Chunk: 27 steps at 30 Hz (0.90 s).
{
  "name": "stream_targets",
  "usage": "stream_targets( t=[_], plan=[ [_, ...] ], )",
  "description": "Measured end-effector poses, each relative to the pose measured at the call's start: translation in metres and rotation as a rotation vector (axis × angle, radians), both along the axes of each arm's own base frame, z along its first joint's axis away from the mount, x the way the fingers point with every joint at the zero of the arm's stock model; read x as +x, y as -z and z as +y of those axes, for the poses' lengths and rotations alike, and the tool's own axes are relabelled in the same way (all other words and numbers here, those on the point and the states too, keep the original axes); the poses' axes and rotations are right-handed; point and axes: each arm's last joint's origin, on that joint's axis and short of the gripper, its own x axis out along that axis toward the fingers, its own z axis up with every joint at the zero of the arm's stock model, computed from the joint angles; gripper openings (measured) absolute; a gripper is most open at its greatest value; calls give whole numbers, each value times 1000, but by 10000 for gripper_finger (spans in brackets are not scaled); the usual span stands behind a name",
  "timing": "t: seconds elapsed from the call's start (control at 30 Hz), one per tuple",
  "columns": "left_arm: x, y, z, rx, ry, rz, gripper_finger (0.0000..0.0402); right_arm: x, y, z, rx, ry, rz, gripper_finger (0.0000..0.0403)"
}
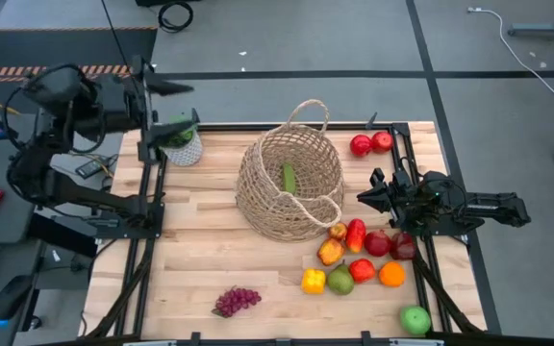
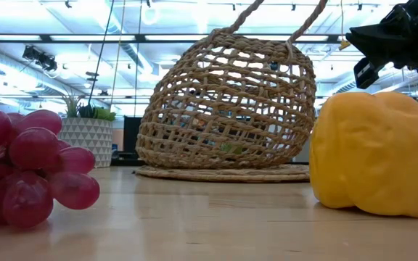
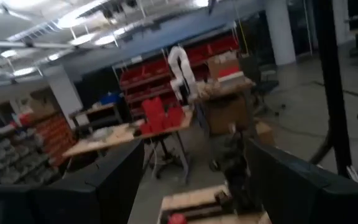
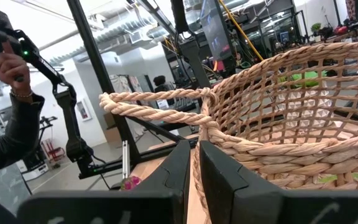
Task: Build produce basket
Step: Put the yellow bell pepper into the brown basket
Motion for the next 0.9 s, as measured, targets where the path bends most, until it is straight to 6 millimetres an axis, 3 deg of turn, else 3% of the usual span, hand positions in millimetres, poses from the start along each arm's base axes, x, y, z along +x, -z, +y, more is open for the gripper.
stream_targets(
  t=[0.17,0.47,0.9],
  plan=[
    [9,29,3,-10,-37,2,285,0,0,0,0,0,0,41],
    [-2,92,2,-7,-77,-116,261,0,0,0,0,0,0,41],
    [-42,168,-6,-111,-72,-250,253,0,0,0,0,0,0,41]
  ],
)
